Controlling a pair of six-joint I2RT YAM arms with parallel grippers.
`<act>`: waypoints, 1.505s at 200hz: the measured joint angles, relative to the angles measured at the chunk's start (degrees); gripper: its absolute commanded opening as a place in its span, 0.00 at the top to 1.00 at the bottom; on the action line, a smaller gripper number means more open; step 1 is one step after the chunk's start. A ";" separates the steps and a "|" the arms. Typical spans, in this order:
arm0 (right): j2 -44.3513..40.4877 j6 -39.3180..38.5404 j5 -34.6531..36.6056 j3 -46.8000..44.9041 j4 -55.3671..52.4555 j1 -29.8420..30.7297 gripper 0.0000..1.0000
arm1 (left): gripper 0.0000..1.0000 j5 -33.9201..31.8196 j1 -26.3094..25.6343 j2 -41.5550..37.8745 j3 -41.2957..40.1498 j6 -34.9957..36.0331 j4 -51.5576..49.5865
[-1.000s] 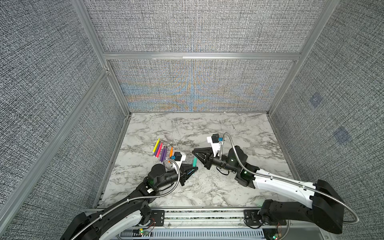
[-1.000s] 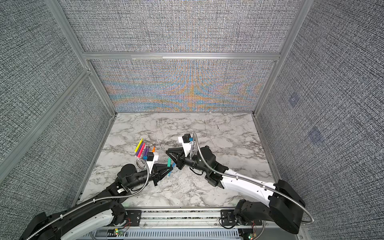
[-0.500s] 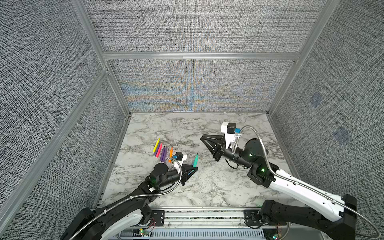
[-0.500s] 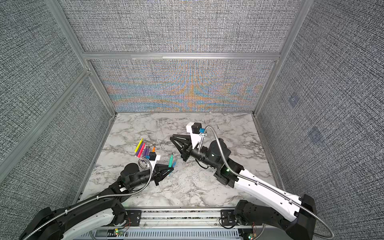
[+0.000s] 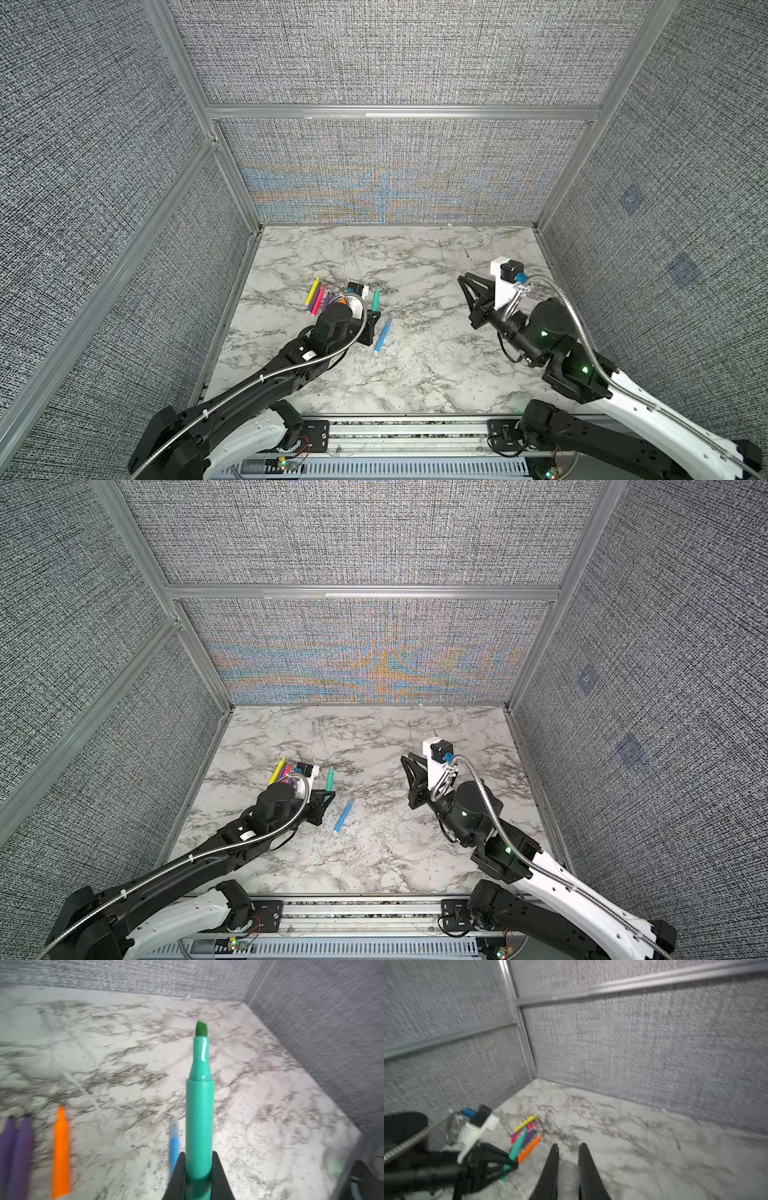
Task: Remove pen caps from pens
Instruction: Place the pen at the center of the table.
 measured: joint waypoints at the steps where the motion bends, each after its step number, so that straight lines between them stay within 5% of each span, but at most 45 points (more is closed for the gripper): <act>1: -0.24 0.00 0.22 -0.24 -0.28 0.00 1.00 | 1.00 -0.42 0.13 0.63 0.46 0.09 -0.52; 79: -17.66 2.43 10.88 -10.25 -13.09 0.00 1.00 | 1.00 -5.51 8.11 24.41 15.19 2.95 -15.45; 204: -14.73 3.85 10.12 -9.81 -16.61 0.55 1.00 | 0.94 -5.38 12.24 35.08 21.70 3.96 -22.77; 301: -14.10 3.82 9.92 -10.01 -16.61 0.59 1.00 | 0.57 -6.58 13.11 39.95 23.23 3.06 -24.24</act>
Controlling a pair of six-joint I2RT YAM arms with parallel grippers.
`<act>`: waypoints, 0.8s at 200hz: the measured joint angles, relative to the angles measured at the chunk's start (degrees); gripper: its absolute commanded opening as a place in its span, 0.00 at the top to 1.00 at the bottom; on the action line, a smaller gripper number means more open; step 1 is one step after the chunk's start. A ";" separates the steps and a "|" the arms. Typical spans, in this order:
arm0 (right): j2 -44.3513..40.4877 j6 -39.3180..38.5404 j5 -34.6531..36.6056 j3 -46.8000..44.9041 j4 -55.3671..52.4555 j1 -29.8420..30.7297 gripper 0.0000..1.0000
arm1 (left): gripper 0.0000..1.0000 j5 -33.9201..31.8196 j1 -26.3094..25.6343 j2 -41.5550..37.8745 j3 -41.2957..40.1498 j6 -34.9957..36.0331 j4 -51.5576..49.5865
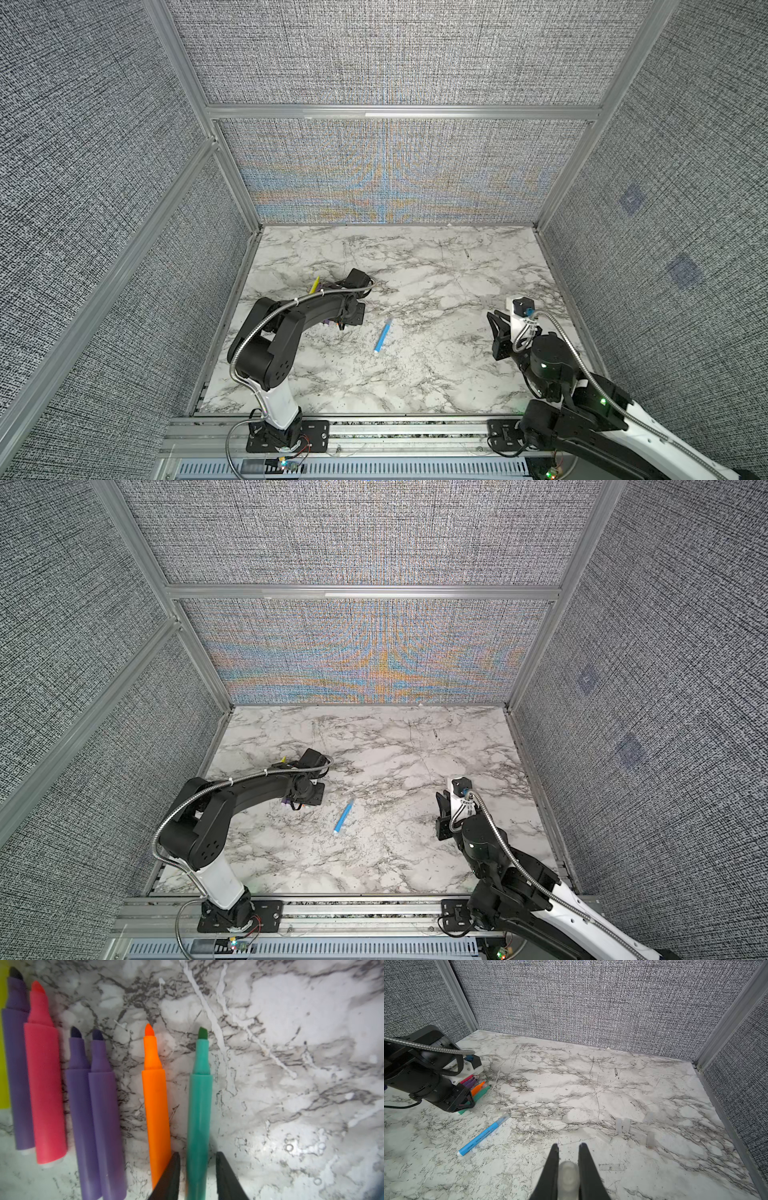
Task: Remove pen caps from pens
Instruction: Place the pen at the center of the table, then place the pen cap to the middle-right of the table.
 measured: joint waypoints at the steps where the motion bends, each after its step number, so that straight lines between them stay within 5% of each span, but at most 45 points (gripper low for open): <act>1: 0.02 0.00 0.00 0.00 0.00 0.00 1.00 | 0.56 -0.02 0.00 -0.02 0.00 0.00 0.00; 35: 0.68 0.00 0.83 -0.57 0.20 0.00 1.00 | 0.39 1.03 -0.02 -5.40 -2.60 -0.15 0.85; 102: 18.49 0.31 6.32 1.09 -0.33 -3.30 1.00 | 0.37 5.35 -0.24 -25.16 -9.60 0.52 5.27; 160: 35.91 -1.55 -8.90 4.33 3.82 -20.39 1.00 | 0.37 11.32 -2.10 -37.09 -16.20 0.92 8.44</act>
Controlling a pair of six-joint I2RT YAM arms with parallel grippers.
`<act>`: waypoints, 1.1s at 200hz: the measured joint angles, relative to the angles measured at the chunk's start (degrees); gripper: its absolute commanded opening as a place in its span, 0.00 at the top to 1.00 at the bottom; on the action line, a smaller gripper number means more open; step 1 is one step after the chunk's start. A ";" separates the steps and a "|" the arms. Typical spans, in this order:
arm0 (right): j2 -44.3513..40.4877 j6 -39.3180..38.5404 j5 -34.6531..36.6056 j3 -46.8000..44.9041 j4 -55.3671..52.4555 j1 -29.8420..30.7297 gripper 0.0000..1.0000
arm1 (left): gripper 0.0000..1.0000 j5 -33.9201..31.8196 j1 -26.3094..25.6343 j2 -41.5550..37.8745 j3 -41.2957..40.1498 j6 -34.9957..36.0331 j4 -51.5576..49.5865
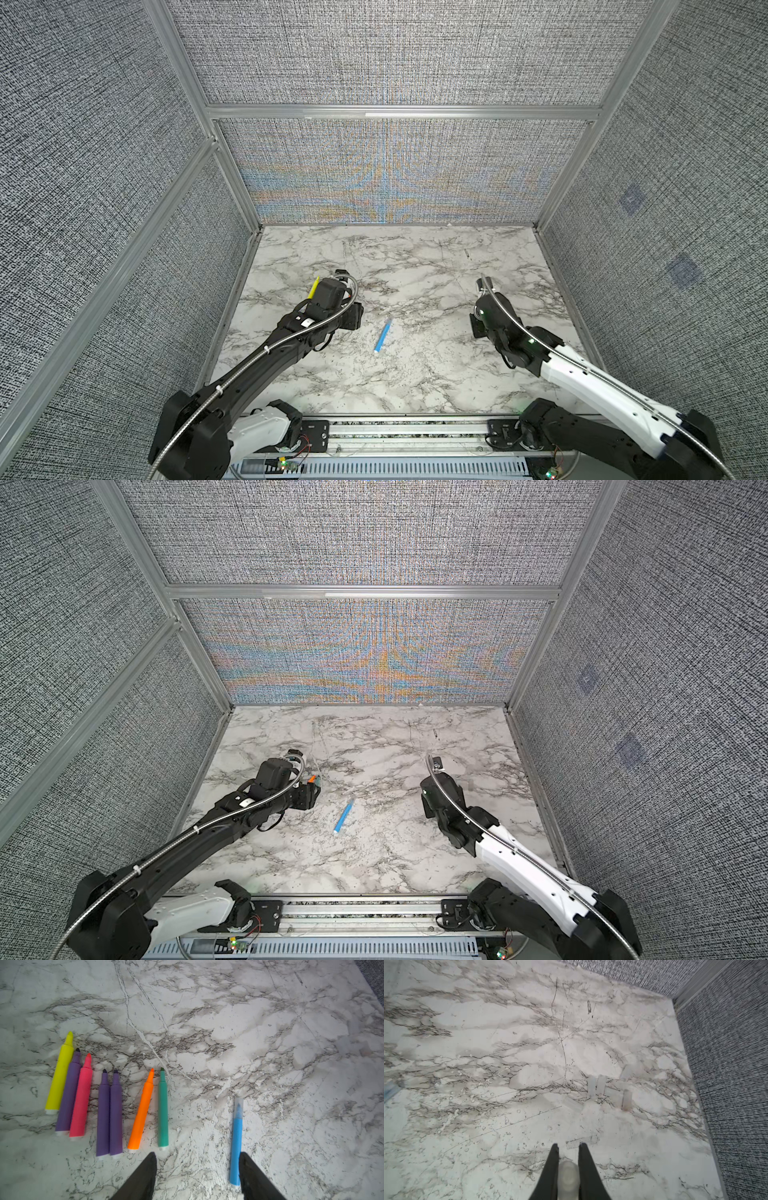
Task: Remove pen caps from pens
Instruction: Place the pen cap to the middle-right of the table.
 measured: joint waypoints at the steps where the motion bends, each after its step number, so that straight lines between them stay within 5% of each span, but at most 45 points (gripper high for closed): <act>1: 0.20 -0.02 -0.22 0.04 0.07 -0.17 1.00 | 0.37 0.02 -0.04 -0.09 -0.11 0.00 0.04; 47: 17.33 -2.56 -10.03 7.26 2.71 -7.08 1.00 | 0.37 3.52 -4.50 -2.19 -5.46 -0.48 4.09; 92: 30.91 -4.33 -12.04 13.88 3.87 -8.52 1.00 | 0.37 2.71 -8.87 1.42 -5.77 -1.49 5.46; 220: 39.69 -6.69 -11.04 20.90 2.80 -11.76 1.00 | 0.37 -0.59 -14.10 10.97 -2.91 -2.14 5.97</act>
